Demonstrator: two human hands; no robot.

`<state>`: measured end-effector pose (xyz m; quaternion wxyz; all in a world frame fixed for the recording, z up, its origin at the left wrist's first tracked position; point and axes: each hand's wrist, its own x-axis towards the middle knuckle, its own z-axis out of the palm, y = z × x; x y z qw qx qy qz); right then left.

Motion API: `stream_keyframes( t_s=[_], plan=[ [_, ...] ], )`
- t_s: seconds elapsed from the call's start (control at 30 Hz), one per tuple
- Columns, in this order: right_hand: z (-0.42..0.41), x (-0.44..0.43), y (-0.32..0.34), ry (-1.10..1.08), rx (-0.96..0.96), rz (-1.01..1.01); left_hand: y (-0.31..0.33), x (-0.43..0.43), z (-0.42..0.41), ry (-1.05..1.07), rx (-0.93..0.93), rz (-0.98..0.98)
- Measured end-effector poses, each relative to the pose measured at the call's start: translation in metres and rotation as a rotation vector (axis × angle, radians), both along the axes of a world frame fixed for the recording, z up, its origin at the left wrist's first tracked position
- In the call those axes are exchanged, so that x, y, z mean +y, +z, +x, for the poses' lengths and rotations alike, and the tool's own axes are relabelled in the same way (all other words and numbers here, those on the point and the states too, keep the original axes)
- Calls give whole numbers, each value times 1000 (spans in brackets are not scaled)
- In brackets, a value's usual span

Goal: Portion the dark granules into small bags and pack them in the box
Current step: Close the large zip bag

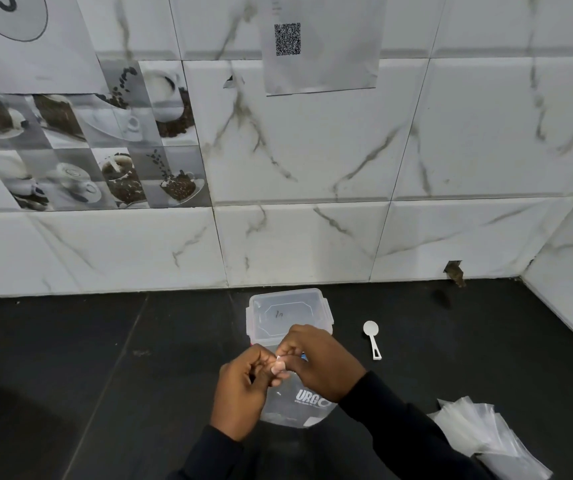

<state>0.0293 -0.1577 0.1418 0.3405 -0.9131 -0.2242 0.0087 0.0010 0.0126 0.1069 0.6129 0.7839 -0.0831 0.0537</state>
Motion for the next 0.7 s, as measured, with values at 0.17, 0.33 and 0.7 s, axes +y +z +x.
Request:
stream_keyframes(
  t_s=[0.17,0.33,0.7],
  plan=[
    [-8,-3,-5,-10,-359,-457,3,0,5,51,-60,65],
    [-15,-42,8,-67,-436,-645,10,22,10,41,21,-163],
    [-14,-93,19,-30,-54,-204,22,30,16,-51,107,-352]
  ],
)
